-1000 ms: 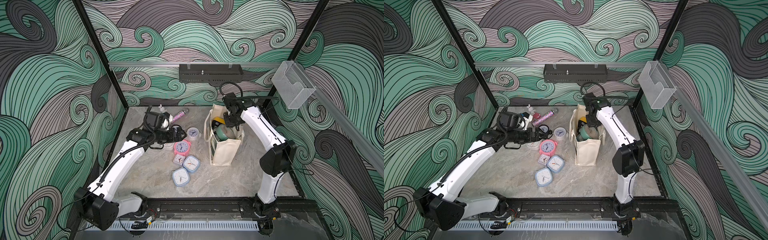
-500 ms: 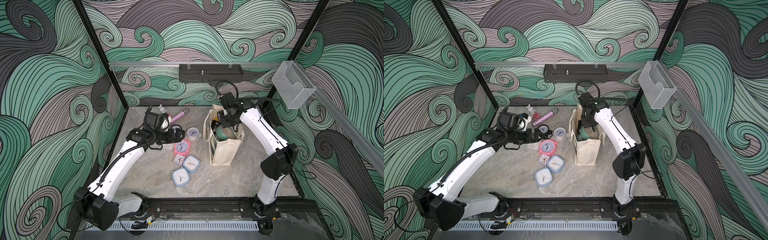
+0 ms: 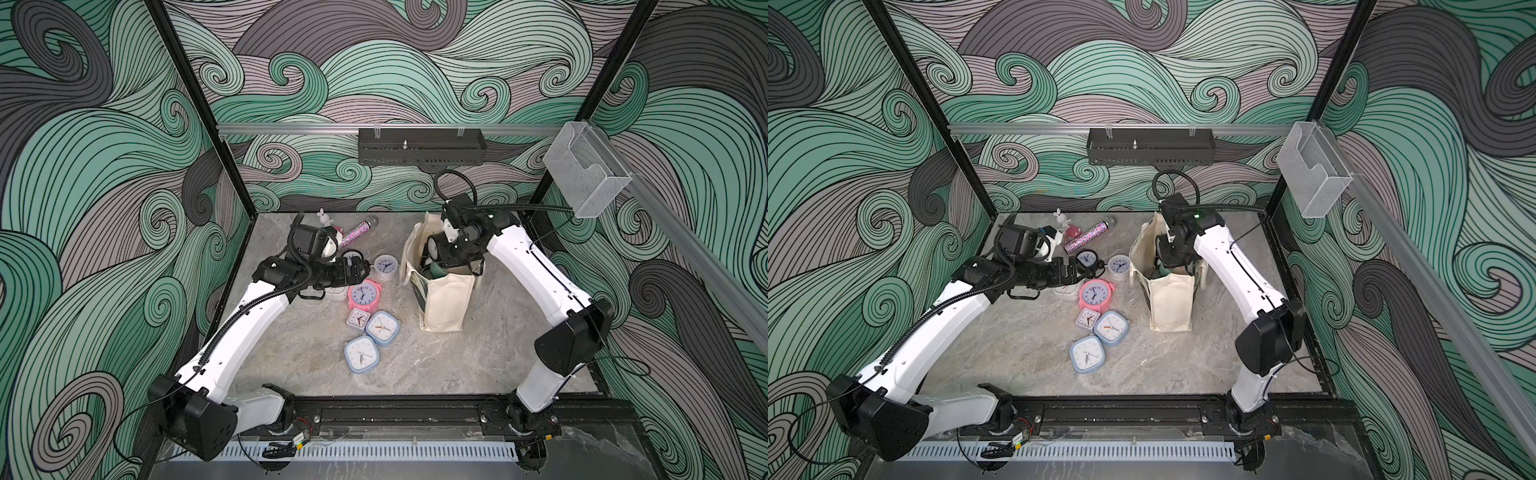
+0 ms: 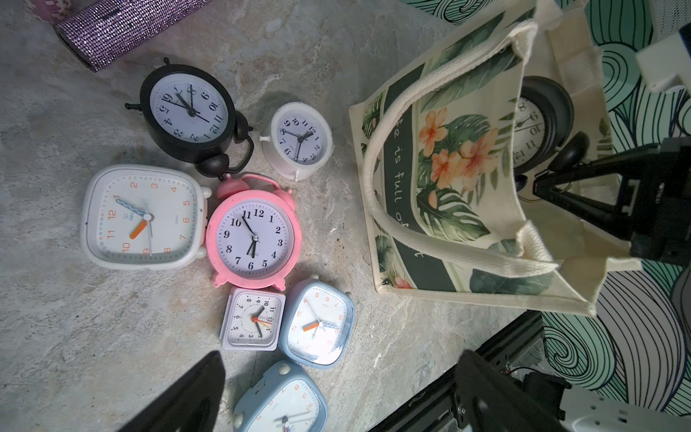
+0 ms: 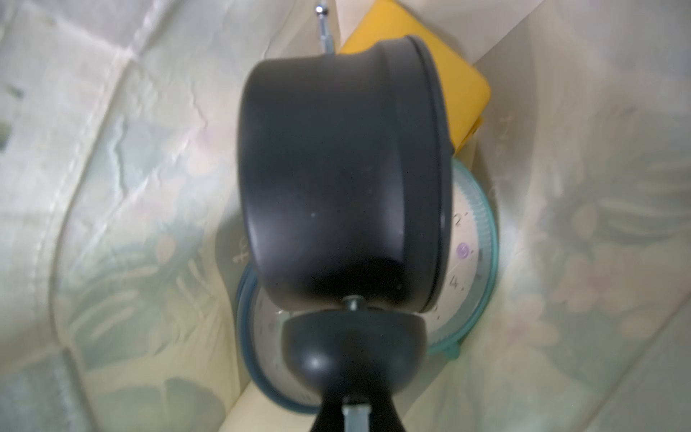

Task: Put the alarm clock into the canvas bag
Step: Place the alarm at the canvas bag.

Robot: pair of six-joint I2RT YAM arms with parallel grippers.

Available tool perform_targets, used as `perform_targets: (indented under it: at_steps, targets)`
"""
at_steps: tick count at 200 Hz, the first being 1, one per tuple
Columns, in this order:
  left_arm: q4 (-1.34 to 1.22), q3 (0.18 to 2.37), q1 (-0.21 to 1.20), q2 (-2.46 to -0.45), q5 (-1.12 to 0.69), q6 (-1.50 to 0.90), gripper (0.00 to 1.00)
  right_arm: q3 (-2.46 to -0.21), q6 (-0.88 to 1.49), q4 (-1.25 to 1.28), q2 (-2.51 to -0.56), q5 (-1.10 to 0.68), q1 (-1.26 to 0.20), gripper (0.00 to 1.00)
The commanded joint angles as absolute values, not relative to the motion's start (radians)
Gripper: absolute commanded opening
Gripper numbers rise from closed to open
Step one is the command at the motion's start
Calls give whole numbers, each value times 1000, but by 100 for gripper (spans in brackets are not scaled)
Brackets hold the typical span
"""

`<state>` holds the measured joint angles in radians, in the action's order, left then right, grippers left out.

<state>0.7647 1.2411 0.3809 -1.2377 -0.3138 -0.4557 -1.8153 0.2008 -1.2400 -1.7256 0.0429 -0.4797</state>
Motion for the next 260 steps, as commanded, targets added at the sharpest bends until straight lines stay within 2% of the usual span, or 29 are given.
perform_targets:
  at_steps: [1,61,67,72,84,98,176,214,260]
  targets:
    - [784,1238,372,-1226,-298,-451,99,-1777,202,-1351,-1698,-29,-500,0]
    - [784,1230,370,-1223,-290,-454,99,-1709,206,-1362,-1678,63,-484,3]
    - [785,1232,370,-1223,-290,-455,99,-1710,206,-1362,-1678,67,-483,8]
    - [786,1232,369,-1221,-290,-455,99,-1711,207,-1360,-1679,72,-482,17]
    - [790,1230,368,-1220,-286,-454,99,-1718,209,-1353,-1679,89,-479,25]
    - [791,1229,367,-1220,-275,-453,99,-1742,221,-1344,-1669,117,-478,42]
    - [816,1233,346,-1269,-288,-468,99,-1856,207,-1286,-1653,174,-473,68]
    - [819,1229,339,-1275,-291,-469,99,-1844,215,-1264,-1693,157,-442,71]
    - [821,1221,331,-1269,-288,-469,99,-1756,260,-1207,-1701,96,-407,67]
